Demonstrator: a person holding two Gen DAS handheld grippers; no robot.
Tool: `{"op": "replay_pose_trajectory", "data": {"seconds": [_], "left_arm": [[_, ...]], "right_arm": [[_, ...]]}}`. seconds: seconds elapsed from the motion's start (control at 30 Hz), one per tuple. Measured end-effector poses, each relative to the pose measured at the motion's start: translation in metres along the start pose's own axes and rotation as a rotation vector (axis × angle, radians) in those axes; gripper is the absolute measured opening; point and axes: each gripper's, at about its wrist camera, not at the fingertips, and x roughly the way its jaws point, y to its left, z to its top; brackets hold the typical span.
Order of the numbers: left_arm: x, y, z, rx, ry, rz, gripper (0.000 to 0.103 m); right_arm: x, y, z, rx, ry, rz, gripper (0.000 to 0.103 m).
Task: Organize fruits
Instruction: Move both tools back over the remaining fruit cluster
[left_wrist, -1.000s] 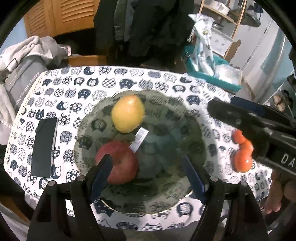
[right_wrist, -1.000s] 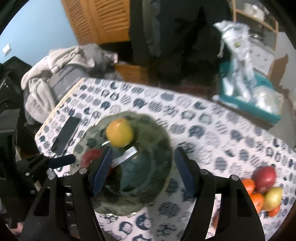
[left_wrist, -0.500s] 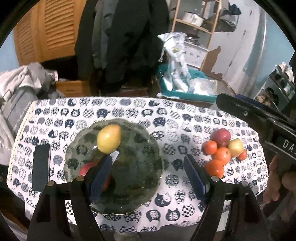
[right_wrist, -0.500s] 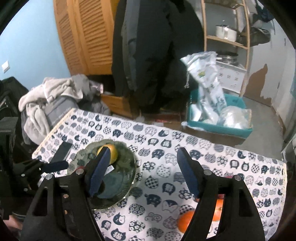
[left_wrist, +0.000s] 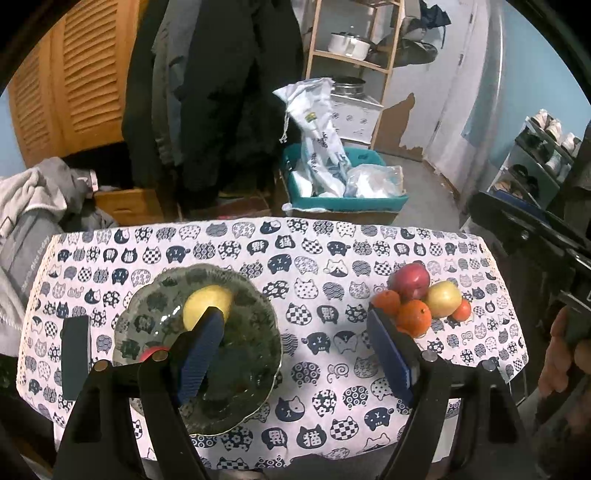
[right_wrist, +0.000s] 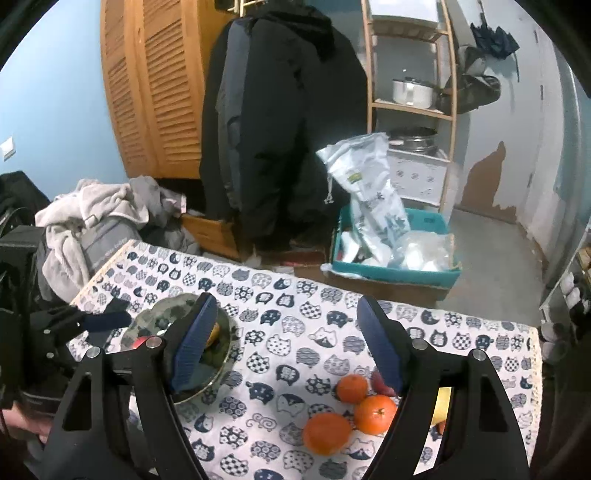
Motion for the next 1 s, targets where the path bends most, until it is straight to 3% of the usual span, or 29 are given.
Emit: {"op": "replay_pose_trajectory", "data": {"seconds": [0.5,1.0], "left_arm": [[0.002,-0.044,0.010,0.069,-0.005,-0.034,0.086],[0.029,-0.102,0.009,0.178,0.052,-0.079,0.086]], "right_arm": [[-0.041,-0.052,-0.010,0.056,-0.033,-0.069,0.085],[-0.053,-0.118,-0.043,0.120,0.026,-0.183,0.085]]}}
